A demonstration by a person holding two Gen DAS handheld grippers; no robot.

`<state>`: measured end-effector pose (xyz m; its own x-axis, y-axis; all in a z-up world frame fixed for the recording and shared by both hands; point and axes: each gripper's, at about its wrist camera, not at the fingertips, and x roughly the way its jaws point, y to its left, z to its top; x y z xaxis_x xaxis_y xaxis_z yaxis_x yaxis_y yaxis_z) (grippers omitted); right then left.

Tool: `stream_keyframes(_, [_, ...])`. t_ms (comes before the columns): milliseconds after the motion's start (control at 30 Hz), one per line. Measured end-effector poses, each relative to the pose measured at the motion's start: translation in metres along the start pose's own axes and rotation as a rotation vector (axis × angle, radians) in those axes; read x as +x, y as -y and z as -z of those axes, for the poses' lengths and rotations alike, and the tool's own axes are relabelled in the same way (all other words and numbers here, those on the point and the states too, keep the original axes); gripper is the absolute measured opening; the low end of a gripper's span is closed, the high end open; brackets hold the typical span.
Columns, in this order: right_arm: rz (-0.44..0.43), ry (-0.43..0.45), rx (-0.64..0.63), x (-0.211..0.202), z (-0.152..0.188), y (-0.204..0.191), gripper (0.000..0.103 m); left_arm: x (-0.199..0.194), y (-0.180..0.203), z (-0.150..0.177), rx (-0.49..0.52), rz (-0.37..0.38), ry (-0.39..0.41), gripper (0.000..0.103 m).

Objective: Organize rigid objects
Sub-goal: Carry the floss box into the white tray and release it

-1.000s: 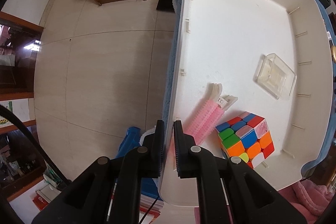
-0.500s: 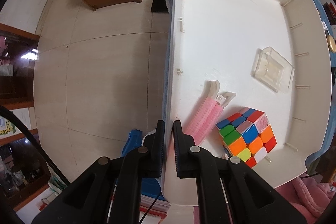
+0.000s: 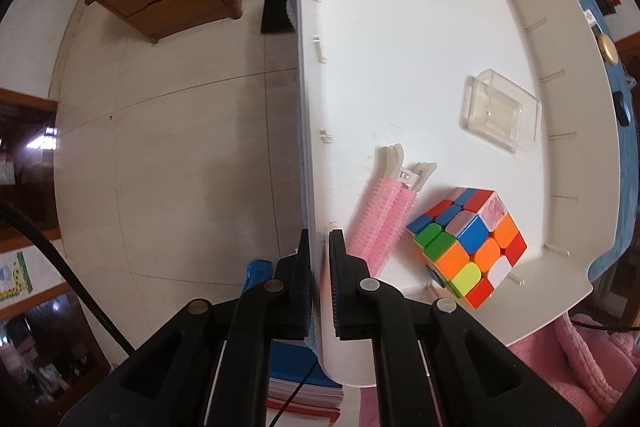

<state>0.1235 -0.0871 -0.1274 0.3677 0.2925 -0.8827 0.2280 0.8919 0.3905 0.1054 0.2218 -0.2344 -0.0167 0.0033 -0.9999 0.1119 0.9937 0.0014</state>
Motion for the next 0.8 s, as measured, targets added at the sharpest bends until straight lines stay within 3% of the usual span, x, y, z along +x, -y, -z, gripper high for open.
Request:
stream_keyframes(467, [-0.089,-0.038,-0.326,-0.003,0.055,-0.087,0.063,-0.005,-0.008,-0.002,0.058,0.063,0.020,0.005])
stream_keyframes(800, [-0.054,-0.106,-0.435,0.018,0.081,-0.111,0.064,-0.001,-0.012,-0.002,0.073,0.080,0.013,0.004])
